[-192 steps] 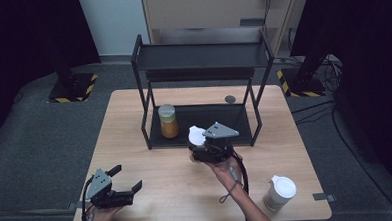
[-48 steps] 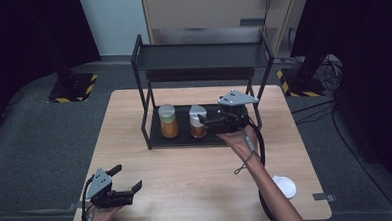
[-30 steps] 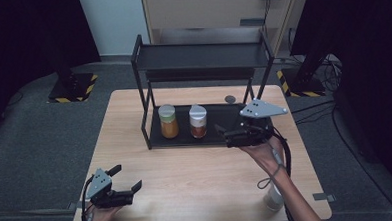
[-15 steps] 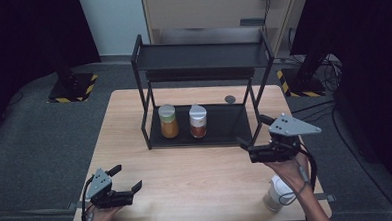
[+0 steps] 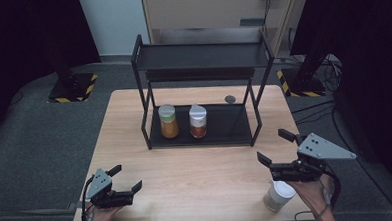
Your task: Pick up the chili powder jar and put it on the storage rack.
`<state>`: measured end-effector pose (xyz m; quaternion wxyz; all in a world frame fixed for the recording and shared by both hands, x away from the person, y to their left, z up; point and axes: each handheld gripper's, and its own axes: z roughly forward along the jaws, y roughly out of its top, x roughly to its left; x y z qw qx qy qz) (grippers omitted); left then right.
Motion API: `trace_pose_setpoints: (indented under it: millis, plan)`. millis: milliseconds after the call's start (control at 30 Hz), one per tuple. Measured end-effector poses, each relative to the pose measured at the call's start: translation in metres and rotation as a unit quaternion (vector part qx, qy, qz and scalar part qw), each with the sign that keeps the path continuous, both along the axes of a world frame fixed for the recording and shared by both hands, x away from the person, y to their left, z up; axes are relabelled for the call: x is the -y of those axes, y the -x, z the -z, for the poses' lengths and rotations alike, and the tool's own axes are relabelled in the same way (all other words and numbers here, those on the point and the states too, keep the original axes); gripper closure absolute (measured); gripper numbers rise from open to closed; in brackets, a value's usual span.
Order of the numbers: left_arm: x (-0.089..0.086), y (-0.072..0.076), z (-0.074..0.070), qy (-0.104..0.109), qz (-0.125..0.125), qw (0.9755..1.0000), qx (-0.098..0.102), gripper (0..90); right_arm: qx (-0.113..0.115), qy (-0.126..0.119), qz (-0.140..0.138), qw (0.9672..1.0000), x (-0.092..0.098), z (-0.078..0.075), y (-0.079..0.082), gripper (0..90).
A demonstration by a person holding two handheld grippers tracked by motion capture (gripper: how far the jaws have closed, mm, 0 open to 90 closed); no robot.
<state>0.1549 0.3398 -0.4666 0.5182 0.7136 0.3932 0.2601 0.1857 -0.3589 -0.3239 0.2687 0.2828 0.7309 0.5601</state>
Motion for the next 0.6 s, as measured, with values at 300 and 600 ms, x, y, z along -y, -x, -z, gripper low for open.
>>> trace_pose_setpoints:
  millis: [300,600]
  plan:
    - [0.0,0.0,0.0,-0.001,-0.001,1.0,0.0,3.0,0.016,-0.022,0.033,0.9991,0.015,0.027,0.022,8.8]
    - [0.0,0.0,0.0,-0.002,-0.001,1.0,-0.001,3.0,0.033,-0.032,0.062,0.997,0.019,0.051,0.04,8.1]
